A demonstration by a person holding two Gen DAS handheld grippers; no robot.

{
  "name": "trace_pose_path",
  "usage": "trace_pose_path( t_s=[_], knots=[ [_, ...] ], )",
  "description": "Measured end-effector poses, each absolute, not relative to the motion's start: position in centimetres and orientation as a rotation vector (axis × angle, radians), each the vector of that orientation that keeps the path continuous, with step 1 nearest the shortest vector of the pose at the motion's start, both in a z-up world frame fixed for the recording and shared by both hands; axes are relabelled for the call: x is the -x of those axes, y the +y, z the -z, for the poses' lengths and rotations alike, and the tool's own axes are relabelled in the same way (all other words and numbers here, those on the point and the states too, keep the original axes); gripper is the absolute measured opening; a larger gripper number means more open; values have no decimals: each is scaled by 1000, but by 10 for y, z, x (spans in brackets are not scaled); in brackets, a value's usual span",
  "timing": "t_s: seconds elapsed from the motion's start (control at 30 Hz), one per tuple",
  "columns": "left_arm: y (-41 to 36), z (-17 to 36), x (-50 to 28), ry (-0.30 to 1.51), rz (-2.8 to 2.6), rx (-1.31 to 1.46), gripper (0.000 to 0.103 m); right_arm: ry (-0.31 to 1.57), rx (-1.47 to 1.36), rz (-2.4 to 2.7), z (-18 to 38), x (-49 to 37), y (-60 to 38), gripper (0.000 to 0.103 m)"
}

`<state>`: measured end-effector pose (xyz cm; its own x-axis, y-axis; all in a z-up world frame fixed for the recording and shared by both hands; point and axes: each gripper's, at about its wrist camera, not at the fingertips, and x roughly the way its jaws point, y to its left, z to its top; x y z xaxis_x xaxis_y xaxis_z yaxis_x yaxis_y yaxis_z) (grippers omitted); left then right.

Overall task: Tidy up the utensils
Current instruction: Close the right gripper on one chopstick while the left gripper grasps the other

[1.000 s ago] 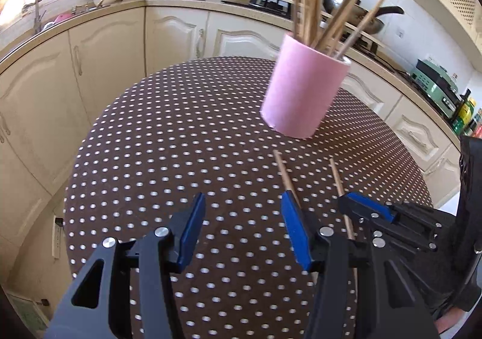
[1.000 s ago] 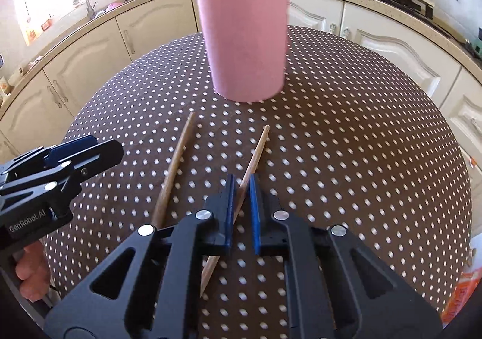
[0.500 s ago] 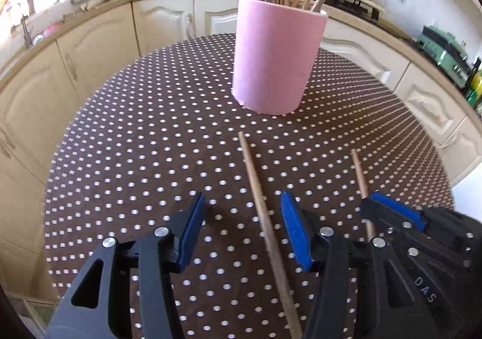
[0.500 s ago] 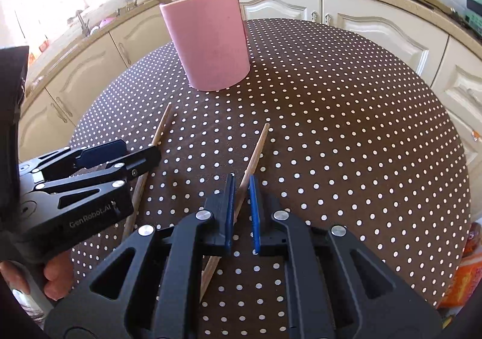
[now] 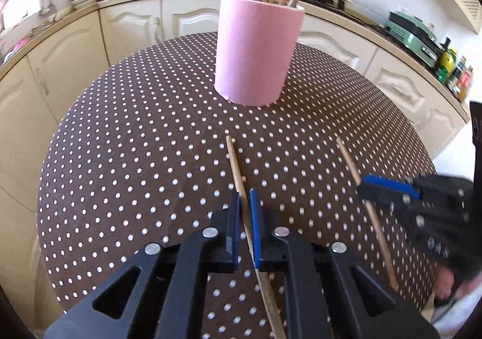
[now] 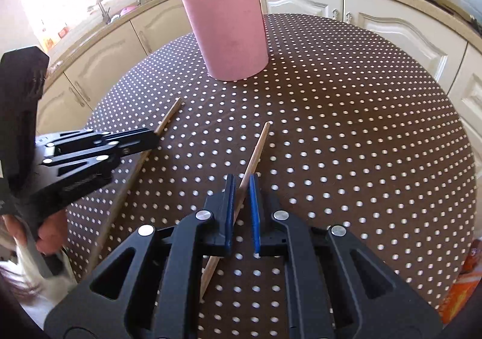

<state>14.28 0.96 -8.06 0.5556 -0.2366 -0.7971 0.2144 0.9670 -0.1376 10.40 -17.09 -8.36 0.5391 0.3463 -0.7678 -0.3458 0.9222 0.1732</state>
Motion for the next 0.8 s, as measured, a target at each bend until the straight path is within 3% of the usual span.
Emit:
trace_pose_path(
  t_s=[0.07, 0.13, 0.17, 0.2, 0.23, 0.37, 0.43, 0.47, 0.53, 0.57, 0.63, 0.67, 0.8],
  knots=[
    [13, 80, -139, 942, 264, 5, 8, 927, -2, -390, 84, -106, -173, 11],
    [19, 79, -133, 934, 238, -11, 8, 935, -16, -375, 82, -108, -173, 24],
    [20, 79, -132, 932, 223, -18, 8, 927, -3, -350, 82, -109, -172, 44],
    [22, 79, -132, 932, 204, -26, 9, 917, 12, -326, 81, -111, -172, 71],
    [24, 79, -130, 934, 192, -27, 10, 892, 33, -294, 80, -110, -170, 74],
    [21, 80, -132, 938, 144, -18, 29, 903, 42, -263, 82, -117, -164, 73],
    [17, 80, -132, 929, 114, -25, 36, 917, 54, -228, 88, -123, -160, 73],
    [11, 81, -134, 926, 98, -32, 36, 898, 72, -210, 89, -124, -157, 68],
    [4, 80, -134, 912, 71, -41, 36, 881, 67, -217, 87, -123, -154, 46],
    [5, 80, -134, 901, 62, -26, 34, 874, 66, -226, 87, -124, -153, 17],
    [6, 79, -139, 891, 25, -9, 15, 875, 45, -272, 86, -127, -153, 15],
    [6, 78, -144, 892, 20, -5, 8, 878, 21, -304, 86, -129, -155, 9],
    [12, 77, -147, 890, 31, 18, 6, 866, -22, -320, 85, -137, -160, 8]
  ],
)
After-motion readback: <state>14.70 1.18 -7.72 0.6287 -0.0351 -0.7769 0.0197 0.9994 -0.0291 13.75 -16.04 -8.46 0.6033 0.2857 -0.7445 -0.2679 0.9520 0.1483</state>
